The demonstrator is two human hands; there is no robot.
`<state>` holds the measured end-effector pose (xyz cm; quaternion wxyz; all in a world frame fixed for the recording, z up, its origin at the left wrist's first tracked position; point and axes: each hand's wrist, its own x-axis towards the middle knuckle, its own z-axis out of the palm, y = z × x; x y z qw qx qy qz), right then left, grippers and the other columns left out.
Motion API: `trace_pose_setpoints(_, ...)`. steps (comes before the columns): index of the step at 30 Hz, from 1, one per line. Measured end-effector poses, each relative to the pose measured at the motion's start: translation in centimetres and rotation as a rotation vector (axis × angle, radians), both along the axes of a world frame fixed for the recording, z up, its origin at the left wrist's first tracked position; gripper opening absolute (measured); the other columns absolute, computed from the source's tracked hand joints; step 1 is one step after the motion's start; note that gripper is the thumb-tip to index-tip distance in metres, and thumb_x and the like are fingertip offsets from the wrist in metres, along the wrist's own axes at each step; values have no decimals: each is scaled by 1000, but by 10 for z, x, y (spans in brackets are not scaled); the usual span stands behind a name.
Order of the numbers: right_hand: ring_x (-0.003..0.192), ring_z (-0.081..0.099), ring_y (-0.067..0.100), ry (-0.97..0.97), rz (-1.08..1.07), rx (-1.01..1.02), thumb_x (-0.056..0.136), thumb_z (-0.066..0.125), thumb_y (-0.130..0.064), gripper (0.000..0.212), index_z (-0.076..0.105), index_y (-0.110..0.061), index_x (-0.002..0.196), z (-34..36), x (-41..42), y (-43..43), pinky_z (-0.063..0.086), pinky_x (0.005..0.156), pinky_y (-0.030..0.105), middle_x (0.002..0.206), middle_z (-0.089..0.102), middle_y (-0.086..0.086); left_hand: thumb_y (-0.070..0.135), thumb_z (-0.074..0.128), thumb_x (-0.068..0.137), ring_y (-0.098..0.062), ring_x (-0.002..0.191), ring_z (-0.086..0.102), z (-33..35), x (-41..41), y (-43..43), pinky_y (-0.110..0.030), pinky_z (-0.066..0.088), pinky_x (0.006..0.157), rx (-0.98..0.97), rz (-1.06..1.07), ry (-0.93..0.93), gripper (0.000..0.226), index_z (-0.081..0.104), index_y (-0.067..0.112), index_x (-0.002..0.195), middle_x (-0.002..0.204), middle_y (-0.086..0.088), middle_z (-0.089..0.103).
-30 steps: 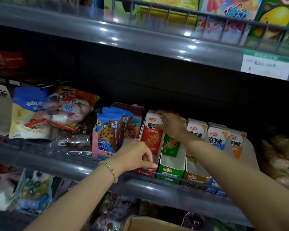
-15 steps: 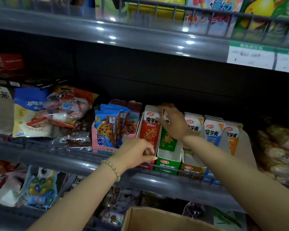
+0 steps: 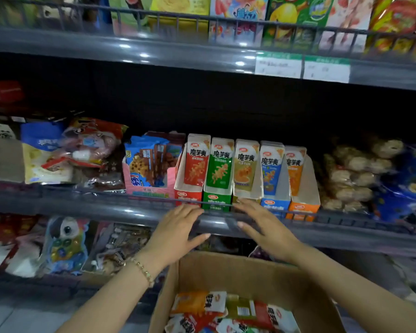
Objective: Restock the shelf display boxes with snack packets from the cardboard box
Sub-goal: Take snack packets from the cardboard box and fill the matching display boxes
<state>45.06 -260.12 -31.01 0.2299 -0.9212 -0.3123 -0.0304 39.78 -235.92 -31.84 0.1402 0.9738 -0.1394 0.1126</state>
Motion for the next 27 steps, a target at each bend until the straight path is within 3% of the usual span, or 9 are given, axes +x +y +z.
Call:
trace_pose_setpoints(2,139,21,1,88,-21,4,96,44,-43,50,32,-35,143,-20,-22,-16,28,114,28,153,22,-18,63,35,87,-7,138,24,-17,-16,-9,-26,16,115,-34,-20,82,68,31,26,144,149,10,31)
trace_pose_setpoints(6,136,19,-4,202,-64,-48,97,41,-45,48,31,-36,143,-64,-57,-40,15,112,18,151,21,-20,73,9,74,-6,137,25,-52,-40,-29,-27,17,115,-1,-45,224,85,35,29,142,147,12,32)
trace_pose_setpoints(11,139,25,3,362,-172,-100,95,40,-50,50,33,-37,142,-131,-79,-60,23,116,26,154,20,-18,57,32,94,-10,136,30,-104,-50,-55,-31,23,114,58,-48,398,56,39,26,140,146,9,36)
trace_pose_setpoints(13,137,29,5,446,-216,-82,97,42,-44,46,36,-34,141,-151,-82,-64,26,114,25,152,23,-16,55,33,96,-13,134,33,-123,-51,-62,-32,29,112,75,-38,489,55,39,23,140,146,6,37)
trace_pose_setpoints(16,135,34,10,586,-298,-32,98,43,-37,43,39,-26,140,-176,-86,-68,26,112,23,150,31,-7,61,29,93,-17,137,31,-147,-49,-66,-35,29,111,69,4,653,64,31,22,145,152,3,30)
trace_pose_setpoints(19,133,38,14,681,-448,-28,95,36,-50,56,36,-22,143,-205,-89,-79,29,113,28,151,32,-1,82,8,77,-23,145,13,-167,-47,-68,-42,15,117,130,40,783,96,13,22,151,159,0,8)
trace_pose_setpoints(21,141,26,18,730,-552,-91,98,30,-48,58,27,-17,147,-222,-86,-85,19,116,30,156,23,3,86,0,67,-25,146,3,-176,-44,-68,-44,8,118,122,55,862,107,4,22,152,160,0,-1)
trace_pose_setpoints(25,147,3,21,818,-679,-106,100,20,-49,59,18,-20,151,-229,-83,-86,8,119,36,160,4,4,72,16,88,-25,147,-6,-183,-43,-73,-44,4,118,64,54,925,79,-1,28,152,160,2,-8)
trace_pose_setpoints(27,147,-1,22,842,-660,-116,99,20,-52,58,16,-26,151,-231,-82,-86,6,118,39,160,1,3,72,16,89,-26,146,-9,-186,-42,-75,-45,2,118,73,51,940,77,-4,31,151,159,2,-11)
